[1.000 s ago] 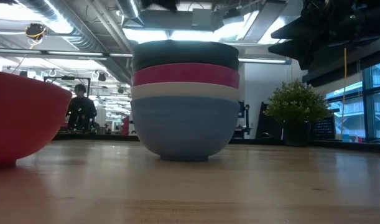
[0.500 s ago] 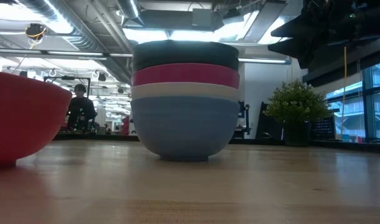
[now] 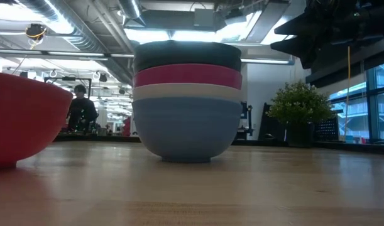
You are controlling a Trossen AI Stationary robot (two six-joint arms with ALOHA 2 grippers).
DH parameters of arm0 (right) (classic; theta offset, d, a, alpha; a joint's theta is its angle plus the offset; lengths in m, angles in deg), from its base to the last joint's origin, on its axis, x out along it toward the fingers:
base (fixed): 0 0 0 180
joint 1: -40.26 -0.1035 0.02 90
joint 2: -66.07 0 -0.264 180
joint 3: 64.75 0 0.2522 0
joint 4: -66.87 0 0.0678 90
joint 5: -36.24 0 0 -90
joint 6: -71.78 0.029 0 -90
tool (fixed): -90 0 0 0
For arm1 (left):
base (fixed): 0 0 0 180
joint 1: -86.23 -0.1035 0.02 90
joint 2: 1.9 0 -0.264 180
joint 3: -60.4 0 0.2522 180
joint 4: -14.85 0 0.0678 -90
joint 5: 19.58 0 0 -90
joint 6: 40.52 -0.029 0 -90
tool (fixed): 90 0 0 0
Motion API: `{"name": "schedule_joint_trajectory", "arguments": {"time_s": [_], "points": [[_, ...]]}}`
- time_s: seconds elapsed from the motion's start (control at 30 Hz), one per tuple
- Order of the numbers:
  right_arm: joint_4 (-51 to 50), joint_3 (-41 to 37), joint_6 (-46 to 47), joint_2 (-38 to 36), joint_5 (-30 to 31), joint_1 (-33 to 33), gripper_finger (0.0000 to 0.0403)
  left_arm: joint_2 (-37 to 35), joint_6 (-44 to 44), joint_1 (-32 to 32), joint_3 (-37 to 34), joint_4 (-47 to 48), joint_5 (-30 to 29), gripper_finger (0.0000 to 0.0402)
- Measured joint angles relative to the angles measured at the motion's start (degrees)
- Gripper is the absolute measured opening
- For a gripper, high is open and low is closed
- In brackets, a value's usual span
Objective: Nest bowls inside each other
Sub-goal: Stack the orange bowl on top of the black bowl
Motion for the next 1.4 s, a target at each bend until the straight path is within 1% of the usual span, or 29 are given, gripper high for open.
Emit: {"name": "schedule_joint_trajectory", "arguments": {"time_s": [0.13,0.3,0.4,0.47,0.6,0.73,0.9,0.97,1.07,1.2,1.27,1.33,1.4], "points": [[0.96,0.02,0.09,0.00,0.52,0.00,0.0200,-6.17,1.05,2.11,-8.08,-5.85,-0.09,0.0119],[3.08,0.02,0.24,0.00,1.93,0.02,0.0200,-11.96,3.25,5.19,-18.90,-14.30,0.04,0.0117],[4.28,0.04,1.49,0.00,2.66,0.03,0.0200,-14.61,2.46,7.16,-24.60,-20.16,0.18,0.0119],[4.32,0.04,1.79,0.11,3.47,0.04,0.0200,-16.56,1.51,8.36,-27.10,-22.17,0.57,0.0119],[4.44,0.04,3.38,0.24,3.61,0.07,0.0200,-20.71,0.89,11.37,-29.55,-23.01,0.74,0.0117],[4.44,0.04,4.45,0.24,4.10,0.07,0.0200,-25.32,-1.48,14.91,-29.72,-23.59,1.46,0.0119],[4.42,0.04,4.44,0.24,5.03,0.07,0.0200,-30.20,-1.80,18.27,-29.74,-23.78,1.53,0.0117],[4.43,0.04,4.44,0.24,5.09,0.07,0.0200,-31.22,-1.76,19.12,-30.41,-23.99,0.96,0.0117],[4.42,0.04,4.42,0.24,5.82,0.04,0.0200,-32.71,-1.51,20.28,-33.24,-24.54,-0.79,0.0119],[4.43,0.04,4.55,0.24,6.43,0.07,0.0200,-35.37,-2.52,21.58,-39.05,-32.12,-0.94,0.0117],[4.43,0.04,4.63,0.24,6.43,0.05,0.0200,-36.84,-4.46,22.37,-42.06,-36.31,0.63,0.0116],[4.44,0.04,4.70,0.24,6.43,0.05,0.0200,-38.23,-5.76,22.94,-43.78,-39.23,1.92,0.0117],[4.44,0.04,5.08,0.24,6.44,0.04,0.0200,-39.09,-6.71,23.15,-44.07,-40.22,2.10,0.0118]]}}
